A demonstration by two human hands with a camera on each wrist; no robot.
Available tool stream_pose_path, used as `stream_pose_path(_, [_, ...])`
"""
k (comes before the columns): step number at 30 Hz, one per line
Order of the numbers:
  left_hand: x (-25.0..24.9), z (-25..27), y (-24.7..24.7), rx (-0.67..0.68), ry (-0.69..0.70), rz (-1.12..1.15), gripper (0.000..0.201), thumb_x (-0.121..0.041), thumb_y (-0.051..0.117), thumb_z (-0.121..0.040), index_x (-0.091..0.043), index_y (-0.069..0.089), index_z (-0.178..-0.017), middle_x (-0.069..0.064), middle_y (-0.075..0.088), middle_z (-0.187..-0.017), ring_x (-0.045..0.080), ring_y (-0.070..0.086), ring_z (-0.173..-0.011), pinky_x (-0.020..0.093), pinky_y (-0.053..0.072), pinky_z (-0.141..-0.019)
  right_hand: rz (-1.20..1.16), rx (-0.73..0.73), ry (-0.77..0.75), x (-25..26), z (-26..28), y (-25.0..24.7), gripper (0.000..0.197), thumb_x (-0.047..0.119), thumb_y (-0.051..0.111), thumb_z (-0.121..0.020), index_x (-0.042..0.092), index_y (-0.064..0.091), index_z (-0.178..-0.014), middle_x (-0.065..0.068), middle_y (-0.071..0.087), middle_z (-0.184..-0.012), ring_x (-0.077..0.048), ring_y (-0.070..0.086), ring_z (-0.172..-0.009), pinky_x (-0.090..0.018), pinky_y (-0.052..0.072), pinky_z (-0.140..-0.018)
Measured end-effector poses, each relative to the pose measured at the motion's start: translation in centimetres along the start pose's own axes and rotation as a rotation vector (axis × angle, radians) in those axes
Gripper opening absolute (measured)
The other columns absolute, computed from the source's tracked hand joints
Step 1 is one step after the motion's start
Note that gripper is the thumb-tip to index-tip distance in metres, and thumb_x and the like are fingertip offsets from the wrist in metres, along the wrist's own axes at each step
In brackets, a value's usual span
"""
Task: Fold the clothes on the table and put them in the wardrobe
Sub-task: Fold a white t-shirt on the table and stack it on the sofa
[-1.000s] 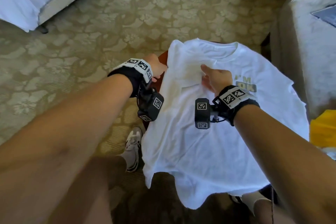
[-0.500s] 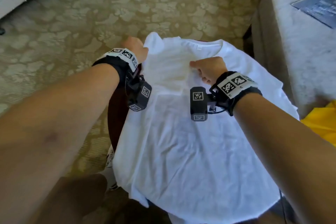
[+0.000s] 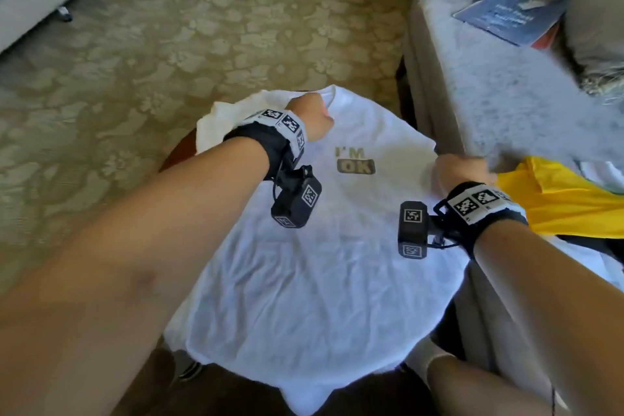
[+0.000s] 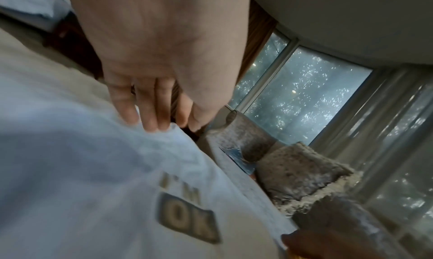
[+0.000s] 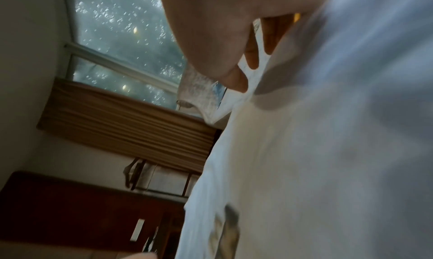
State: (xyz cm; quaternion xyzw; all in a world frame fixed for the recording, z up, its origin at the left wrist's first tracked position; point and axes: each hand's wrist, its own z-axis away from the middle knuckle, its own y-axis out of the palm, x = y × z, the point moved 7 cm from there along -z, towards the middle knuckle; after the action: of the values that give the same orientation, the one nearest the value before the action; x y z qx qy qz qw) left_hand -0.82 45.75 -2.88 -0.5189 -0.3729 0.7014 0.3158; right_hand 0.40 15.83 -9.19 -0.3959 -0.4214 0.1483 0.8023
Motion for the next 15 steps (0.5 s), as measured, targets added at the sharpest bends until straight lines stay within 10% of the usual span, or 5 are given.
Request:
stream_pose_path(5, [-6.0, -0.8, 8.1, 0.247, -0.068, 0.502, 0.009, -0.011, 0.053, -0.091, -0.008, 0.059, -0.086, 0.012, 0.064, -0.085, 0.025, 0.064, -0.077, 0.029, 0.053, -0.061, -0.442, 0.354, 0.032, -4.0, -2.7, 0.9, 0.034, 0.033, 0.048, -0.100, 0.018, 0.045, -0.070, 0.004, 0.050, -0.047, -0.016, 0.049, -0.051, -0.028, 0.033, -0.056])
stream_pose_path(9, [-7.1, -1.6, 10.3, 0.235, -0.079, 0.553, 0.010, -0.009, 0.055, -0.090, -0.010, 0.061, -0.082, 0.011, 0.066, -0.079, 0.026, 0.067, -0.080, 0.034, 0.059, -0.074, -0.593, 0.469, 0.111, -5.2, -2.4, 0.6, 0.029, 0.035, 0.047, -0.102, 0.009, 0.058, -0.095, -0.006, 0.059, -0.070, -0.021, 0.056, -0.060, -0.030, 0.042, -0.060])
stream_pose_path(15, [-6.9, -2.0, 10.8, 0.202, -0.053, 0.437, 0.018, -0.008, 0.055, -0.087, -0.002, 0.069, -0.097, 0.016, 0.070, -0.091, 0.026, 0.068, -0.084, 0.048, 0.057, -0.086, -0.846, 0.612, 0.108, -4.7, -1.3, 0.4, 0.032, 0.022, 0.056, -0.098, 0.008, 0.056, -0.070, -0.002, 0.055, -0.053, -0.016, 0.049, -0.034, -0.015, 0.040, -0.037])
